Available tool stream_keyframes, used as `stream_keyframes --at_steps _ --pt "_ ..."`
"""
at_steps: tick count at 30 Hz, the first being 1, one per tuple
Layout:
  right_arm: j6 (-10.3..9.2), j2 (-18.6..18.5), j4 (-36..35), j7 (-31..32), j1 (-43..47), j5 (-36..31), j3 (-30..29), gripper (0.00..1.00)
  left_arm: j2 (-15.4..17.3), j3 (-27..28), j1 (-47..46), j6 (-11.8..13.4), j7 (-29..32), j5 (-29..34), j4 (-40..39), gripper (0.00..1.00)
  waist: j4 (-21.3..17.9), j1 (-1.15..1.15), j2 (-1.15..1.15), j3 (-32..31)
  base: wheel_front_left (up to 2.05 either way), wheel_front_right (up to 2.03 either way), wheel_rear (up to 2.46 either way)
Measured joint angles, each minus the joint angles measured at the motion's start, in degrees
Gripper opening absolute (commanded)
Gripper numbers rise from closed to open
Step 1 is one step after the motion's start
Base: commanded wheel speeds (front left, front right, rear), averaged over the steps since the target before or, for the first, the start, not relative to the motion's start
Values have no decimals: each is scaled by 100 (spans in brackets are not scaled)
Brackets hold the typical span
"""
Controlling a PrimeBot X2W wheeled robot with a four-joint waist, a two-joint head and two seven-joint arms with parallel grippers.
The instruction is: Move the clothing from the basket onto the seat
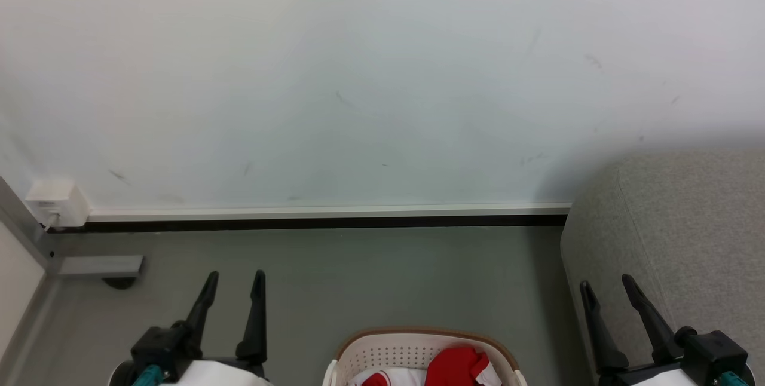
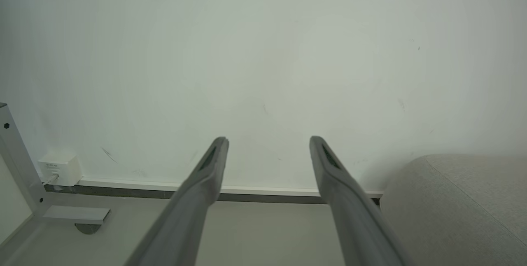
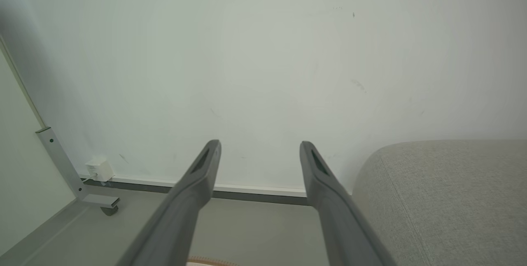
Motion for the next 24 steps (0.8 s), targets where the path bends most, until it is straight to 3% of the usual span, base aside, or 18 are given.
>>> stream_keyframes --at_steps 24 --pt "0 27 -115 0 -74 133 -158 100 3 -42 -65 -41 -1 -55 22 100 -258 0 0 149 0 0 0"
